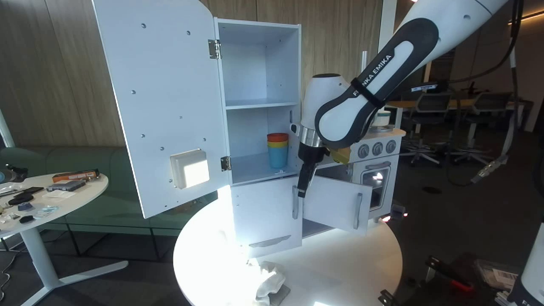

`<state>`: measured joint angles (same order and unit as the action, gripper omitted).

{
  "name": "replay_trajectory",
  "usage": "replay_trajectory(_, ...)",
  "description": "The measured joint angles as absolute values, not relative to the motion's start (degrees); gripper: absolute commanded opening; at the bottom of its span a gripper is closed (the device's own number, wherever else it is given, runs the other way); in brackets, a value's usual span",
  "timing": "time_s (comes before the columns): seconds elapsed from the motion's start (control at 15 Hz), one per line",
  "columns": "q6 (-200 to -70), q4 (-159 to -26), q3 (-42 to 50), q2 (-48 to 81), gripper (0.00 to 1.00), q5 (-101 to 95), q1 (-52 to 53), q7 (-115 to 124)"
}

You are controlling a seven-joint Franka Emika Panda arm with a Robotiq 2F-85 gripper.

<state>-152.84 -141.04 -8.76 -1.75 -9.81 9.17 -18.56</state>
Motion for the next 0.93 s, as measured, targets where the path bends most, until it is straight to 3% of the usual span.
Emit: replay_trajectory(0.93, -152.3, -130.9, -8.8, 5.6, 1.00, -19.8, 9.0, -27.8)
